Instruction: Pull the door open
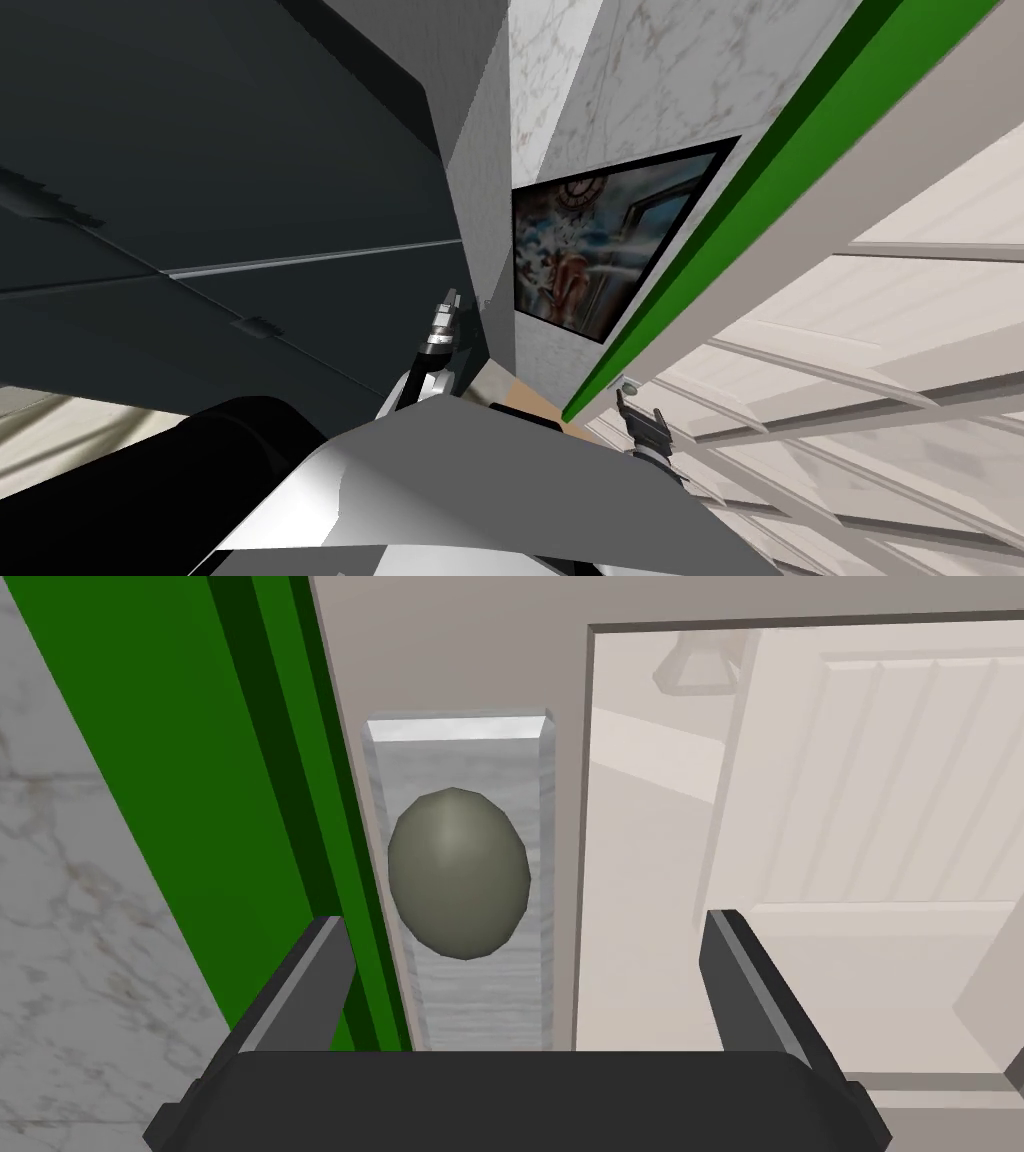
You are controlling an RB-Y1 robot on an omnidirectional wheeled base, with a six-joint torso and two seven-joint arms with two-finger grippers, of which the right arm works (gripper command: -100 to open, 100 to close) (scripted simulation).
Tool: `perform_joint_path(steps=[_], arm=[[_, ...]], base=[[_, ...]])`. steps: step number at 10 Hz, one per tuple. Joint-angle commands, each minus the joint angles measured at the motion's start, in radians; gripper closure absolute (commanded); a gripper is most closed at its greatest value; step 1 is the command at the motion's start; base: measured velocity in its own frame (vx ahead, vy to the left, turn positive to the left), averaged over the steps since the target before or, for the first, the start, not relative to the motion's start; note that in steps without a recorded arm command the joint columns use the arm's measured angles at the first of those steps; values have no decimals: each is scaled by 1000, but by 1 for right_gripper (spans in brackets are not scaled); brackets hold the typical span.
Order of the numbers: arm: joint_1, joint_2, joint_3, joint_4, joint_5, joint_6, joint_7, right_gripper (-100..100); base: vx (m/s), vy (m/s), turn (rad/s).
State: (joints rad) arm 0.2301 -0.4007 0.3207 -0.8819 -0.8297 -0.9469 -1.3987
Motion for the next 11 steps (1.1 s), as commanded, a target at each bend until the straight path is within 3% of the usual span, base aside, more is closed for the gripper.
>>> perform_joint_path(steps=[1, 2, 3, 8, 11], arm=[[-14, -8, -9, -9, -3, -3, -11, -100], [-9, -5, -4, 4, -1, -3, -10, -100], [-9, -5, -4, 4, -1, -3, -10, 100], [-9, -5, -4, 4, -1, -3, -10, 100], [13, -22, 30, 2, 14, -18, -33, 100]], base=[[182, -5, 75], [58, -1, -31], [-19, 3, 26], [-8, 4, 7], [-149, -7, 64]])
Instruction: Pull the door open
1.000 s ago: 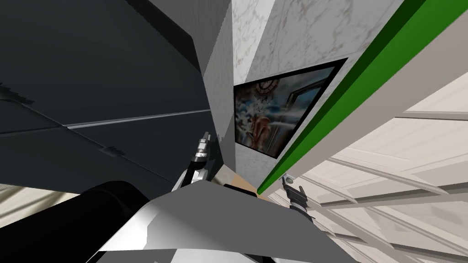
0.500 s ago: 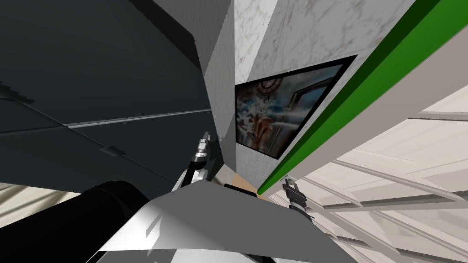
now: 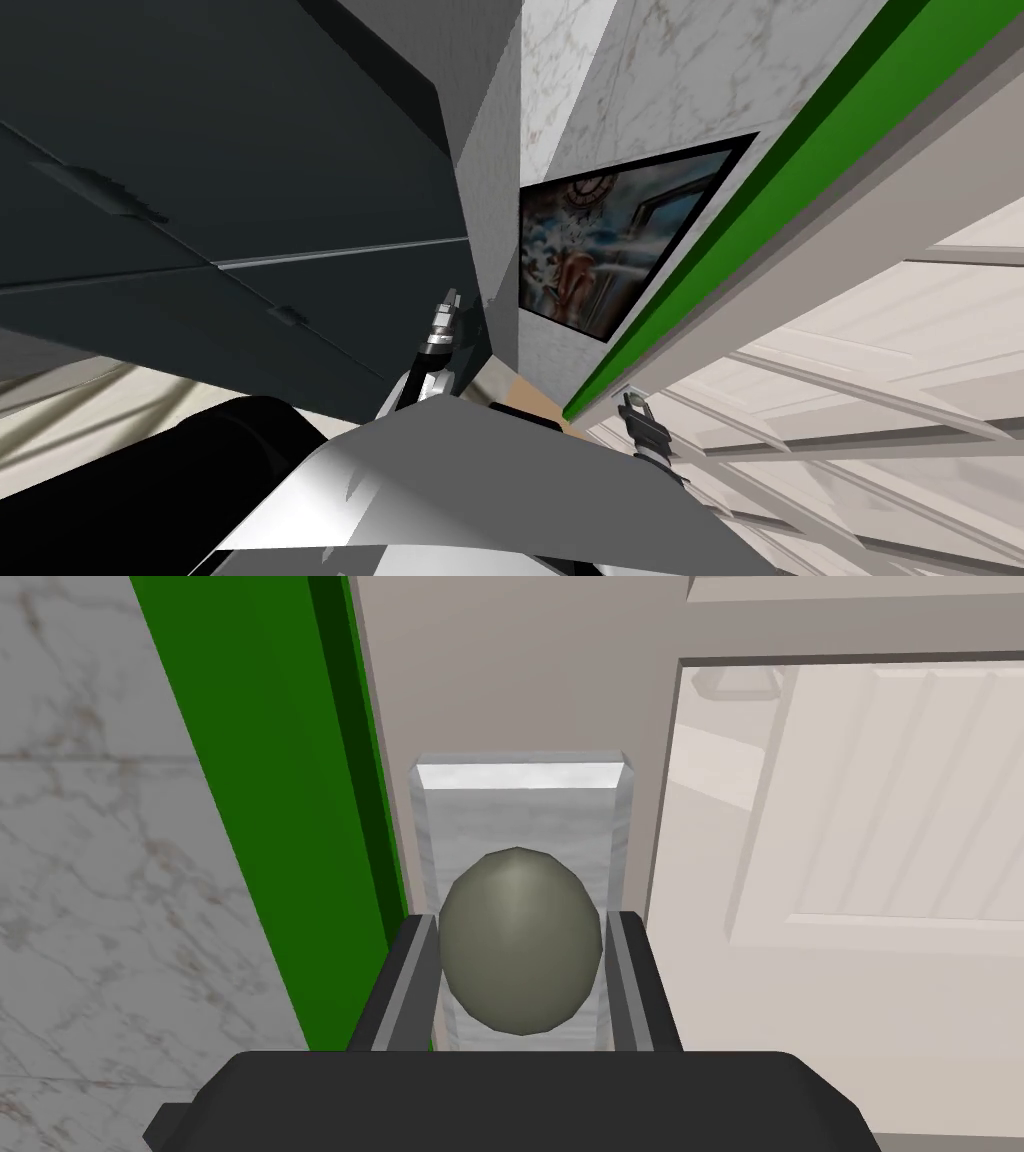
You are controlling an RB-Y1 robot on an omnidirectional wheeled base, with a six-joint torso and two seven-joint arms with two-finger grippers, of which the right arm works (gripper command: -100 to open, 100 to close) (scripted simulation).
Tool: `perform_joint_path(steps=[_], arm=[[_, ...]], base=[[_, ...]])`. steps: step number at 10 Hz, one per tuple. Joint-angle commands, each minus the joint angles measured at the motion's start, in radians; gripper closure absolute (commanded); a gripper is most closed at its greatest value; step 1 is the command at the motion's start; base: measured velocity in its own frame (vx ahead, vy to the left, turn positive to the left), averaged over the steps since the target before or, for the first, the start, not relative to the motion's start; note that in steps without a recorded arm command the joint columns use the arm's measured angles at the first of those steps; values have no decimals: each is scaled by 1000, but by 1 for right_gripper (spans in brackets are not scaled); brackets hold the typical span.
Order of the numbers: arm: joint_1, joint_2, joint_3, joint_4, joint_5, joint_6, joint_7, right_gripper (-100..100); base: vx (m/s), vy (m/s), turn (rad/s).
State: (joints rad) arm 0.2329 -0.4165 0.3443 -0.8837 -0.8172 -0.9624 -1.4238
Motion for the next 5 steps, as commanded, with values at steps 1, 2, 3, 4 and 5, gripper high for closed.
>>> perform_joint_path(steps=[1, 2, 3, 4, 5], arm=[[16, -15, 19, 0, 8, -11, -19, 100], [20, -24, 32, -4, 16, -21, -30, 100], [24, -34, 46, -9, 23, -31, -42, 100], [27, -42, 58, -14, 30, -41, -52, 100], [30, -50, 69, -19, 36, -49, -62, 100]], base=[[-186, -3, 87], [-208, -10, 99], [-210, 4, 96], [-220, -21, 101], [-200, -31, 106]])
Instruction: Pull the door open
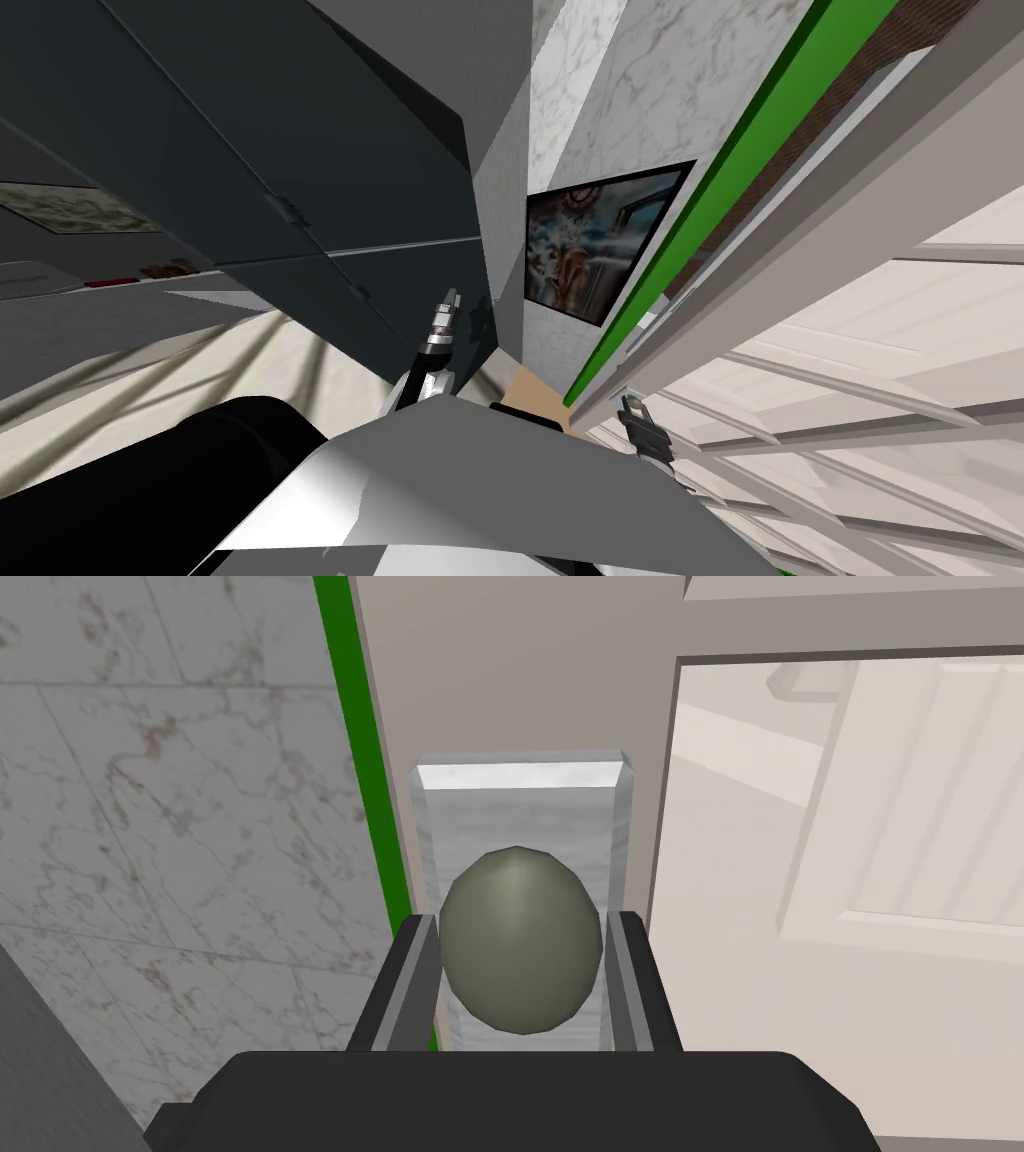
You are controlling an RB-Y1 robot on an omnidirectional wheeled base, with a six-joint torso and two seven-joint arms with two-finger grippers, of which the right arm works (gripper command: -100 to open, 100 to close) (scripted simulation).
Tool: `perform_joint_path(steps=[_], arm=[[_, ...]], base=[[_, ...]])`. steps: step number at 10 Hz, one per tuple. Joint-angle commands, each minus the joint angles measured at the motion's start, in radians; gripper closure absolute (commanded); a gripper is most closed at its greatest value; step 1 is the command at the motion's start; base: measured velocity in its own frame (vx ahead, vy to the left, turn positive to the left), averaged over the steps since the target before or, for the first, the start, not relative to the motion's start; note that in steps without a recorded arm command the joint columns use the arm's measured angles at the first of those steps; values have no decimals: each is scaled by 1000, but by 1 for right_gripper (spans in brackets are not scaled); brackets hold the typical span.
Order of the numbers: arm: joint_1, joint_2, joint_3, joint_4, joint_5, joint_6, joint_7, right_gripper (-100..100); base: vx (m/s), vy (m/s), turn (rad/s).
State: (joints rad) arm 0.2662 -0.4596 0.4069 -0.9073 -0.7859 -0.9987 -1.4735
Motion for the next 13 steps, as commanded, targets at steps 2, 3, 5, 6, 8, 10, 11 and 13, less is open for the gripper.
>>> perform_joint_path(steps=[2, 3, 5, 6, 8, 10, 11, 13], arm=[[3, -9, 11, -6, 6, -8, -10, 100], [13, -23, 34, -2, 16, -30, -30, 100], [23, -40, 56, 2, 26, -56, -50, 100], [28, -49, 68, 4, 32, -70, -62, 100], [40, -69, 95, 9, 44, -103, -88, 100], [41, -68, 100, 14, 46, -101, -90, 100], [45, -76, 114, 24, 53, -116, -104, 100], [46, -88, 129, 37, 63, -141, -124, 100]], base=[[-159, -10, 61], [-146, -19, 138], [-232, -17, 114], [-234, -45, 121], [-216, -35, 119], [-174, -13, 71], [-154, 16, 126], [-252, -50, 165]])
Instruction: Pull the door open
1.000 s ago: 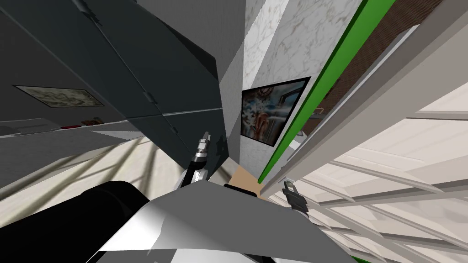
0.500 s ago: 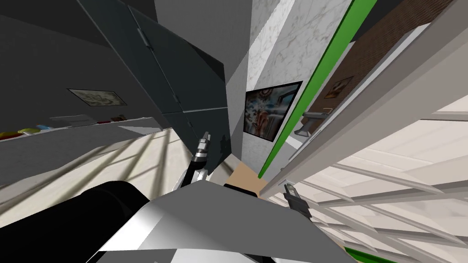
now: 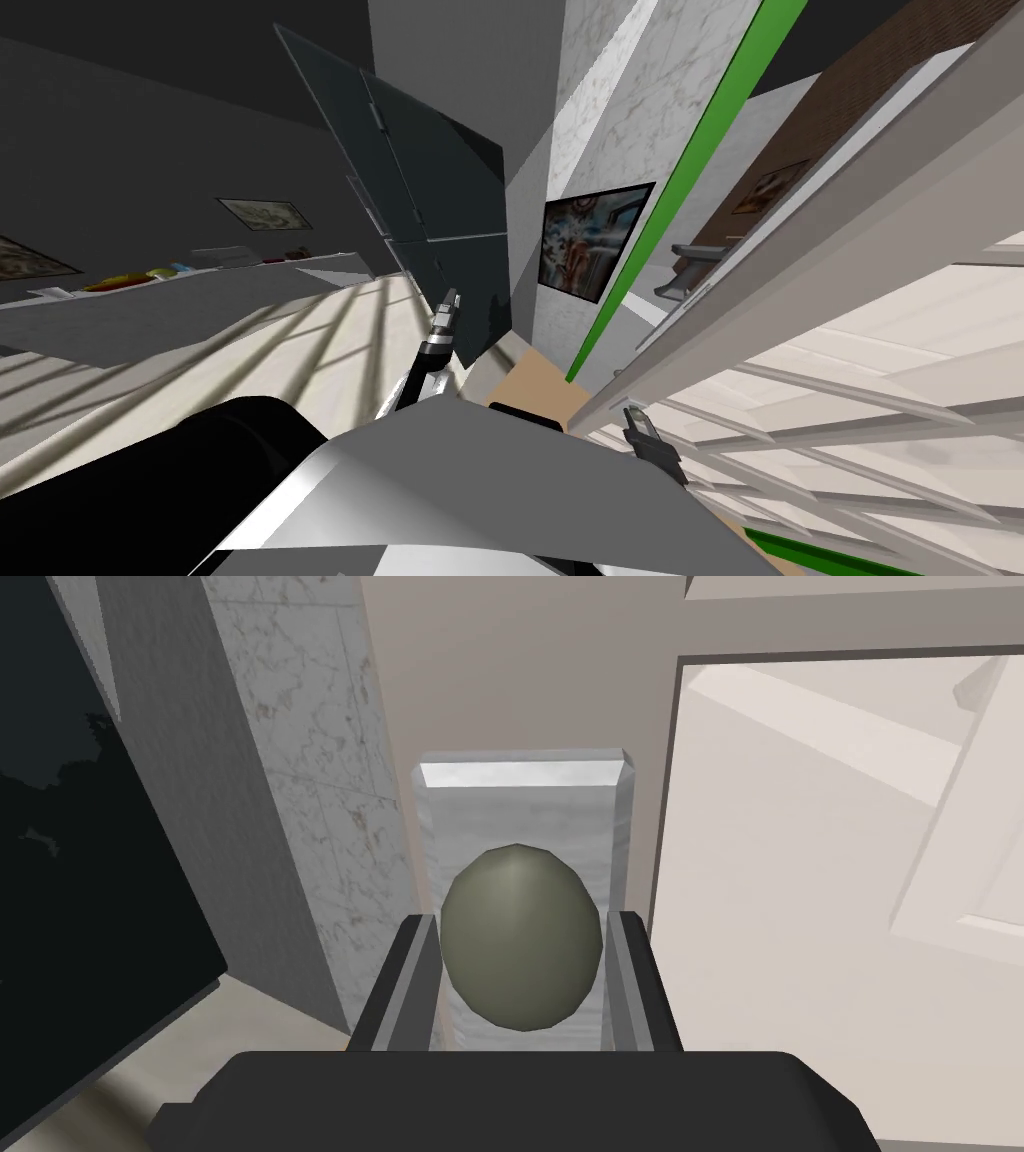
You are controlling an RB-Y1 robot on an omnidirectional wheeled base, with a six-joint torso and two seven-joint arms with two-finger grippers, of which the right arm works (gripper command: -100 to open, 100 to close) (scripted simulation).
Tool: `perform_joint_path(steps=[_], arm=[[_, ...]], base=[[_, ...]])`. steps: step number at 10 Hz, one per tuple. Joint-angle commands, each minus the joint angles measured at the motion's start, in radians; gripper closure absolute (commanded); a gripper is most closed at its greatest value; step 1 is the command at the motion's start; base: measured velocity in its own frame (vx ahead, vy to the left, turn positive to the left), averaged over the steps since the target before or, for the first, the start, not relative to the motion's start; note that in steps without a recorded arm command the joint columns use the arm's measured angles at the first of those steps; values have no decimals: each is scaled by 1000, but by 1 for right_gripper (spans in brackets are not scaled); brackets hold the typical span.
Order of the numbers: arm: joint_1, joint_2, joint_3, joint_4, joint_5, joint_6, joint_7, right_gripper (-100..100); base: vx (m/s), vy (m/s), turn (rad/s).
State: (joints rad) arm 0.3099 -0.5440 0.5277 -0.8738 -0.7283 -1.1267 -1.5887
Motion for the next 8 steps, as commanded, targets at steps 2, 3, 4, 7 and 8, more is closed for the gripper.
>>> perform_joint_path(steps=[2, 3, 4, 7, 8], arm=[[5, -18, 25, 18, 16, -39, -31, 100], [5, -23, 31, 24, 20, -49, -39, 100], [6, -29, 39, 31, 24, -61, -49, 100], [4, -32, 51, 45, 32, -66, -61, 100], [2, -34, 54, 51, 35, -71, -66, 100]], base=[[-248, -27, 156], [-235, -31, 119], [-231, -69, 129], [-160, -36, 89], [-253, -50, 201]])
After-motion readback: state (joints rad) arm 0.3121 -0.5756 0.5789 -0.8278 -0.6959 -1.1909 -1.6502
